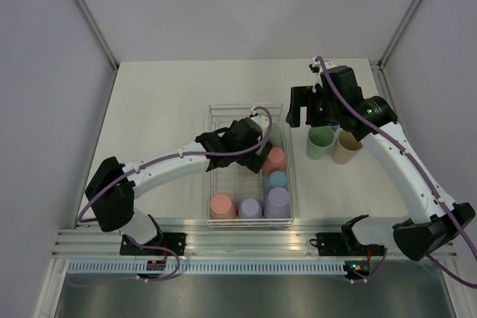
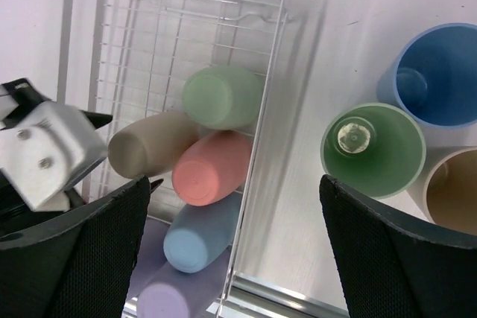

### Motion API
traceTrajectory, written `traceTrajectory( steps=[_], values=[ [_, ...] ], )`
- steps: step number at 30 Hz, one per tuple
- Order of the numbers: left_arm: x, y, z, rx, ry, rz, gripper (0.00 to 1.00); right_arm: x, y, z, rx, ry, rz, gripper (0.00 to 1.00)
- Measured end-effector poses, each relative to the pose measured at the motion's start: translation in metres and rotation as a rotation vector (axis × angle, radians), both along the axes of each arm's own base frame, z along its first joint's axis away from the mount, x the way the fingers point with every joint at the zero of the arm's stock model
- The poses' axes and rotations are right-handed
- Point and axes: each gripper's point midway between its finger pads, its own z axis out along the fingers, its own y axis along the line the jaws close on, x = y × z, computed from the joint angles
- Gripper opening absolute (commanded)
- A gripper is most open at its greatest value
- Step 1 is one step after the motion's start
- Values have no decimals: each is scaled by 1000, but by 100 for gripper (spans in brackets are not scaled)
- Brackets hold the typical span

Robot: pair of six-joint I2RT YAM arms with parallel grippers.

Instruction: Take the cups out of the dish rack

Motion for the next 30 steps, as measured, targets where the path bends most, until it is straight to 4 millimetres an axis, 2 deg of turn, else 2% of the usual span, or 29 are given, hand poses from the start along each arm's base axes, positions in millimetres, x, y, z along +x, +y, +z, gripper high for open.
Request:
traceTrajectory(
  steps=[3,6,9,10,11,12,18,21,23,25,30],
  values=[
    [6,0,-10,41,-8,7,100,-5,5,4,30,-1,26,98],
    [12,-1,-18,74,-11,12,91,-8,7,7,47,-6,41,98],
    [16,-5,-27,96,-10,6,51,-12,7,11,58,-18,47,95],
    [18,-7,-27,94,-12,2,21,-14,6,12,62,-22,48,93],
    [19,-9,-25,91,-17,-3,9,-15,6,12,64,-24,50,92],
    [20,-10,-23,85,-22,-6,2,-16,6,13,67,-25,52,91],
    [18,-7,-23,93,-19,-1,2,-19,11,9,93,-24,70,88],
    [12,7,-12,91,-31,27,2,-23,16,6,128,-27,92,87],
    [8,17,6,58,-52,55,2,-27,22,6,164,-39,118,87],
    [1,27,38,-39,-94,91,2,-32,30,8,220,-59,156,88],
    [-30,36,127,-487,-202,72,2,-52,55,16,403,-89,268,89]
  ],
)
